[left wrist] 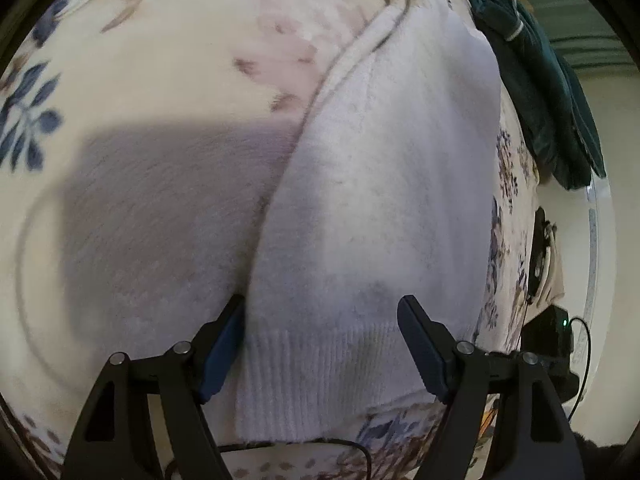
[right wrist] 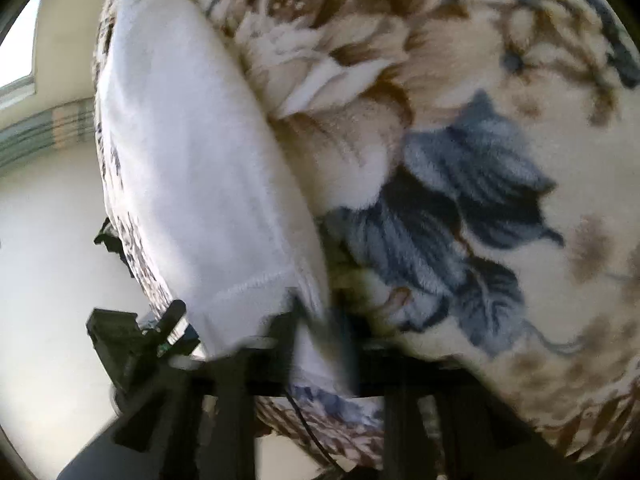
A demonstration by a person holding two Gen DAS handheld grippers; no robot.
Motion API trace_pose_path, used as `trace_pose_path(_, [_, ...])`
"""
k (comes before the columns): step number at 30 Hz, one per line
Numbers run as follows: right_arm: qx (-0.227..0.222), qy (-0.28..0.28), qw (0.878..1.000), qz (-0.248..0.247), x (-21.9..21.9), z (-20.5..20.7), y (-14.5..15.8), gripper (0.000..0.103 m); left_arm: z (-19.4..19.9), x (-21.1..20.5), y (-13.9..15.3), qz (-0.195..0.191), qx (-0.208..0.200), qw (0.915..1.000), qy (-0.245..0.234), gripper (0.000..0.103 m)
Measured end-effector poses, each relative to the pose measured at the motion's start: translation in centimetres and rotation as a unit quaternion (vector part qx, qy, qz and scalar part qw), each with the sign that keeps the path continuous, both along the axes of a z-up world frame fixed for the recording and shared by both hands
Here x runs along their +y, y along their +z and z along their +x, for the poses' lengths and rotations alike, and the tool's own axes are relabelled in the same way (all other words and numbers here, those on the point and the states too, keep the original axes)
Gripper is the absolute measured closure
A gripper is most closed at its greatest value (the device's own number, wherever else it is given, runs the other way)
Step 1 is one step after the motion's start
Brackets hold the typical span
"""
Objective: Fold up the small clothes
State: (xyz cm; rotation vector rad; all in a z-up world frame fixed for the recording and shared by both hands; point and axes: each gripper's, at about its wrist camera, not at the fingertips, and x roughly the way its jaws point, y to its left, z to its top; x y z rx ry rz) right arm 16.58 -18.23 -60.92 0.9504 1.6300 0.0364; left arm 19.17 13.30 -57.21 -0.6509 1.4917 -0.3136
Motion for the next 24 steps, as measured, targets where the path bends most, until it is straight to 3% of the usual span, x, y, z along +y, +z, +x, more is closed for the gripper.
trace_pose_path(5, [0.016, 0.005, 0.999, 0.029, -0.3, -0.4, -0.9, 0.095, -1.4, 0.7, 0.0, -0.009, 0.001, 0.9999, 0.014, 0.030])
trace_pose_path(9, [0.022, 0.007, 0.996, 0.090, -0.3, 0.8, -2.8, 0.049, -1.2, 1.5, -1.3, -0.056, 0.015, 0.9979, 0.030, 0.028])
trace_pose_path(10, [0.022, 0.012, 0.995, 0.097, 0.2, 1.1, -3.4, 0.045, -0.9, 1.6, -1.8, -0.066, 0.019, 0.9971, 0.033, 0.028])
trace_pose_path(15, [0.017, 0.026, 0.989, 0.146, 3.0, 2.5, -5.7, 0.045, -0.4, 0.7, -1.7, -0.078, 0.001, 0.9969, 0.012, 0.027])
trace_pose_path(17, [0.011, 0.021, 0.989, 0.146, 3.3, 2.0, -5.7, 0.056, -0.4, 0.1, -1.1, -0.072, -0.009, 0.9974, -0.004, 0.028])
trace_pose_path(18, [0.009, 0.023, 0.989, 0.146, 3.5, 1.9, -5.8, 0.079, -0.4, -0.3, -0.8, -0.064, -0.012, 0.9978, -0.012, 0.038])
trace_pose_path(19, [0.003, 0.016, 0.988, 0.152, 3.9, 1.9, -5.6, 0.083, -0.3, -0.8, -0.6, -0.060, -0.011, 0.9979, -0.022, 0.075])
trace_pose_path(20, [-0.001, 0.008, 0.988, 0.153, 4.0, 1.8, -5.4, 0.084, -0.1, -1.2, -0.7, -0.049, -0.005, 0.9984, -0.028, 0.093])
trace_pose_path(24, [-0.010, -0.013, 0.988, 0.155, 3.4, 1.8, -4.0, 0.086, 0.5, -1.1, 0.9, -0.063, -0.005, 0.9979, -0.013, 0.092])
